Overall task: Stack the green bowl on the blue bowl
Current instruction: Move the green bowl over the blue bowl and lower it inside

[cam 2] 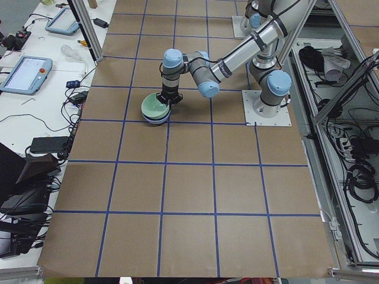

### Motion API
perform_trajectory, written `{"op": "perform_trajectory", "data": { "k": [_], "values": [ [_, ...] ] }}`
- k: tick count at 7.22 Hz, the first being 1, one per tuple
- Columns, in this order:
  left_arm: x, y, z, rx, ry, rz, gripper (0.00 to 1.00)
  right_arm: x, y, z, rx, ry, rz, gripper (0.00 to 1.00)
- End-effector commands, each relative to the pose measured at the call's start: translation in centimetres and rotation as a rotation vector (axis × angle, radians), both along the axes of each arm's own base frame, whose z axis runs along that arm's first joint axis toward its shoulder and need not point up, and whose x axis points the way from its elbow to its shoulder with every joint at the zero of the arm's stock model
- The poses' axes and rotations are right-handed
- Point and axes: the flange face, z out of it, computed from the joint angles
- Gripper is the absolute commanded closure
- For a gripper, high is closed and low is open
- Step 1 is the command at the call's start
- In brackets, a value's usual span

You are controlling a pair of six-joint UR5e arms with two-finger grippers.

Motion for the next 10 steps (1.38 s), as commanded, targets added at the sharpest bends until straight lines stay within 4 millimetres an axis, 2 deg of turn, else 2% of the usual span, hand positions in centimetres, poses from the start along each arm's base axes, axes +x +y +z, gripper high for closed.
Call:
{"op": "perform_trajectory", "data": {
  "k": [1, 3, 4, 5, 6, 7, 8, 9, 10],
  "values": [
    [0.4, -0.9, 0.6, -0.013, -0.009, 0.004, 0.0, 0.0, 0.0, 0.0, 0.0, 0.0, 0.0, 0.0],
    [0.3, -1.7, 5.9, -0.031, -0.008, 0.049, 0.0, 0.0, 0.0, 0.0, 0.0, 0.0, 0.0, 0.0],
    [0.2, -2.3, 10.8, 0.024, 0.033, 0.11, 0.0, 0.0, 0.0, 0.0, 0.0, 0.0, 0.0, 0.0],
    [-0.1, -2.4, 16.5, 0.081, 0.059, 0.18, 0.0, 0.0, 0.0, 0.0, 0.0, 0.0, 0.0, 0.0],
    [-1.2, -1.9, 20.7, 0.116, 0.081, 0.296, 0.0, 0.0, 0.0, 0.1, -0.001, 0.0, 0.0, 0.0],
    [-3.5, -1.3, 23.4, 0.101, 0.079, 0.368, 0.0, 0.0, 0.0, 0.0, 0.0, 0.0, 0.0, 0.0],
    [-7.0, -0.5, 24.4, 0.102, 0.114, 0.498, 0.0, 0.0, 0.0, 0.0, 0.0, 0.0, 0.0, 0.0],
    [-10.6, -0.4, 24.9, 0.087, 0.141, 0.718, 0.0, 0.0, 0.0, 0.0, 0.0, 0.0, 0.0, 0.0],
    [-14.1, -0.8, 25.1, 0.041, 0.159, 0.896, 0.0, 0.0, 0.0, 0.0, 0.0, -0.001, 0.0, 0.0]
  ]
}}
